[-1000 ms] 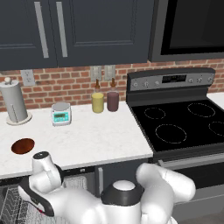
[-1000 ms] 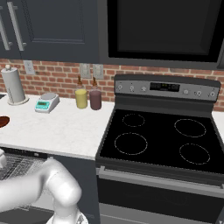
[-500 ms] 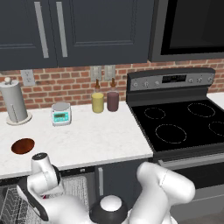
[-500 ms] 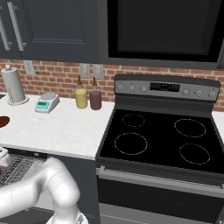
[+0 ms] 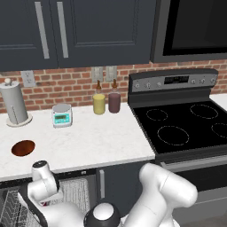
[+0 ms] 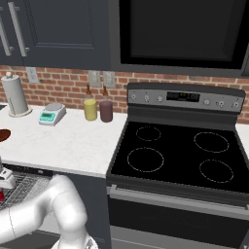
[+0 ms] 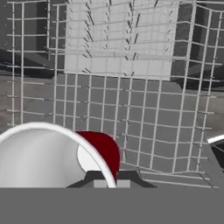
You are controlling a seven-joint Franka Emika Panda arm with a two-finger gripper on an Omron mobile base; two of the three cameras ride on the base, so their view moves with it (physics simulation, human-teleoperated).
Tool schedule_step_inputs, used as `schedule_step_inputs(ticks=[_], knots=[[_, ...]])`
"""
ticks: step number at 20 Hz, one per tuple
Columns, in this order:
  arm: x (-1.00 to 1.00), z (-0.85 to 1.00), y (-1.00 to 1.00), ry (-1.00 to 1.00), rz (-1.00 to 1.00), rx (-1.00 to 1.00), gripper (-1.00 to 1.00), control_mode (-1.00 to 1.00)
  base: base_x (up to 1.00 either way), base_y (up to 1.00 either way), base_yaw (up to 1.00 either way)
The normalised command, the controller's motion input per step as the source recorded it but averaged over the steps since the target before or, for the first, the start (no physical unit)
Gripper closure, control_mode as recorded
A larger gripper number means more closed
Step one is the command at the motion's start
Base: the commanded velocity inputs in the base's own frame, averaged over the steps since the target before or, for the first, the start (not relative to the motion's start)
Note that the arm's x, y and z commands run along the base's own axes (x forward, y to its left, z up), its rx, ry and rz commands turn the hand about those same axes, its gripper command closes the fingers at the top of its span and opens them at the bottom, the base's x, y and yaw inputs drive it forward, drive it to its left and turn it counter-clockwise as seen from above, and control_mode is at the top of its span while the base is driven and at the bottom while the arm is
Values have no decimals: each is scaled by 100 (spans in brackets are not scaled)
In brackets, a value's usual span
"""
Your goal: Pick up the cup and bowl from the counter, place them in the dishwasher, and close the dishwasher door.
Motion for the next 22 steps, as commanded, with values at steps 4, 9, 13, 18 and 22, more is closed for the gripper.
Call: schedule_step_inputs(ticks=[4, 9, 13, 18, 22], knots=[[0, -67, 21, 0, 3, 0, 100, -100, 0, 0, 0], [0, -52, 22, -4, 2, 0, 100, -100, 0, 0, 0], [0, -36, 18, -7, 3, 0, 100, -100, 0, 0, 0], [0, -37, 13, -7, 4, -1, 100, -100, 0, 0, 0], [4, -54, 11, -6, 3, 0, 100, -100, 0, 0, 0]])
